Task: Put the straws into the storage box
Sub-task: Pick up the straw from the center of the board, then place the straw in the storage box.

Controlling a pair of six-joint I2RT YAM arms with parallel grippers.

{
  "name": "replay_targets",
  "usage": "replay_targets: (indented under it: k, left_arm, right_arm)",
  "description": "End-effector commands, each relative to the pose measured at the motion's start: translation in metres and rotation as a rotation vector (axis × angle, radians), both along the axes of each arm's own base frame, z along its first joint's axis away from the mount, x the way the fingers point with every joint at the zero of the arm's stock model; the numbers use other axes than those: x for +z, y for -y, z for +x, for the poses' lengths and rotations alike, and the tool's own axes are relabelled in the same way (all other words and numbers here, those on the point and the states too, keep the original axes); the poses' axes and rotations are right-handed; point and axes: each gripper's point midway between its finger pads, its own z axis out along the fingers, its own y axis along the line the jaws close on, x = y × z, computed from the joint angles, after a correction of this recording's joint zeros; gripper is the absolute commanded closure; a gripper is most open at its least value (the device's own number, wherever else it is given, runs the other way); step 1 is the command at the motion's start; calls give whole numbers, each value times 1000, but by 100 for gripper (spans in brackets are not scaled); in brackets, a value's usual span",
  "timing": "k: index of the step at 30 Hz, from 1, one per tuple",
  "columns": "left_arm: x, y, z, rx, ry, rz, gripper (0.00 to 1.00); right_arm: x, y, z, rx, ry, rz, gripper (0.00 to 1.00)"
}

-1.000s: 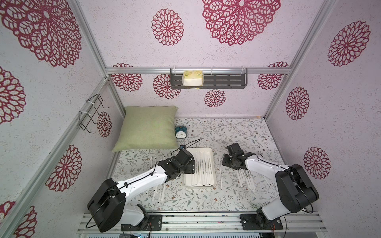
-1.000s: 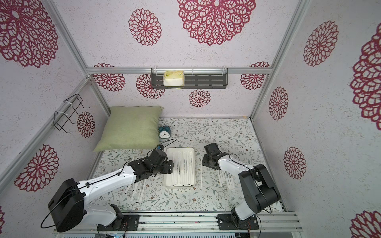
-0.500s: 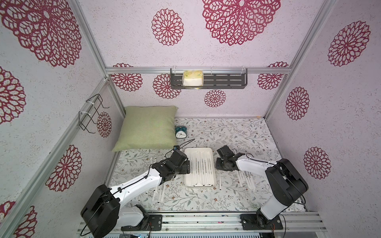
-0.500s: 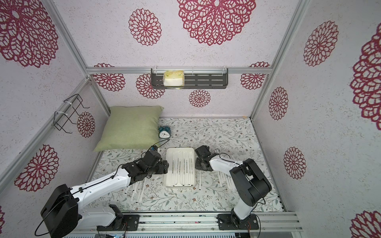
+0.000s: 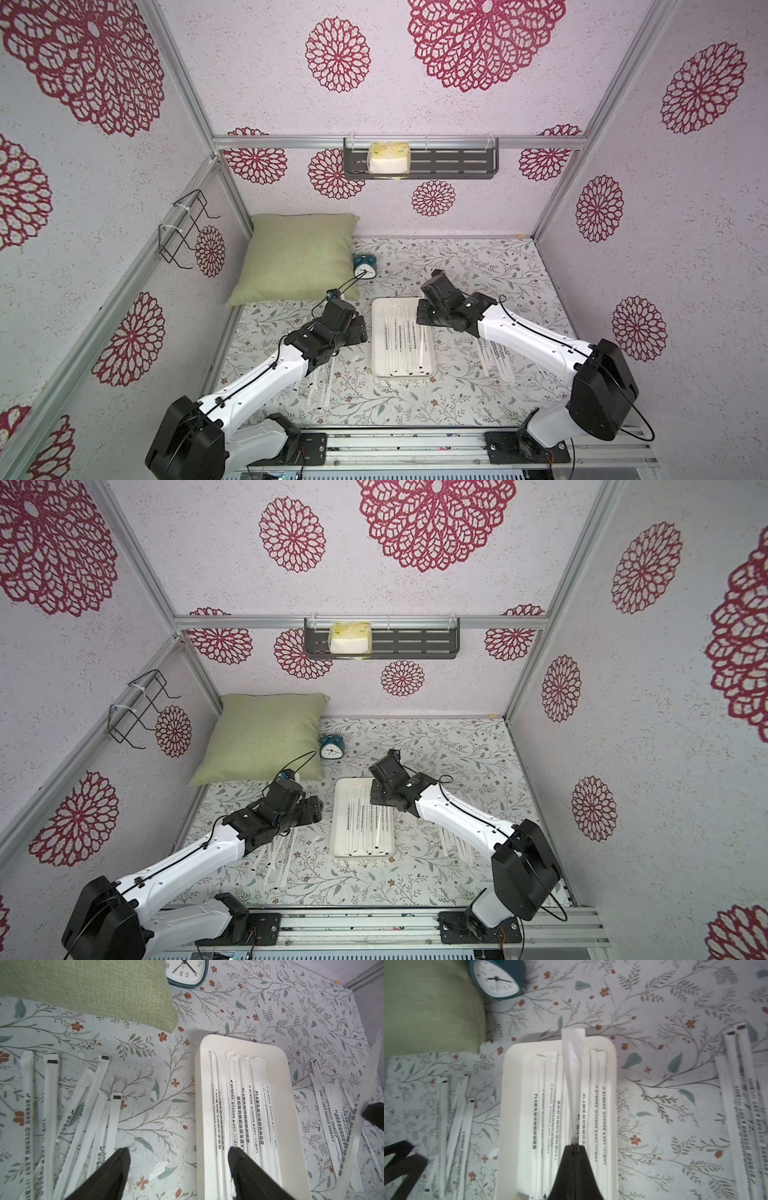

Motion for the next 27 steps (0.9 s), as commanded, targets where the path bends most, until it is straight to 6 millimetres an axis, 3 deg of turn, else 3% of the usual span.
replay_targets:
  k: [1,5,10,18,27]
  left_arm:
    - [1,-1,-2,3,-7,-12,19]
    - [-2,-4,-4,8,-7,-14,19]
    - [-9,-9,-7,18,-21,-8,18]
    - [-13,-14,-9,21,-31,-5,19]
    - [-12,-19,-9,40,-32,-20,20]
  right_arm:
    - [-1,-32,4,25,-18,45,95]
    - [-1,-72,15,80,-25,132,97]
    - [-28,-102,24,101,-35,130,97]
    - [-77,-119,19,127,-107,88,98]
    - [-102,-108,18,114,-137,2,97]
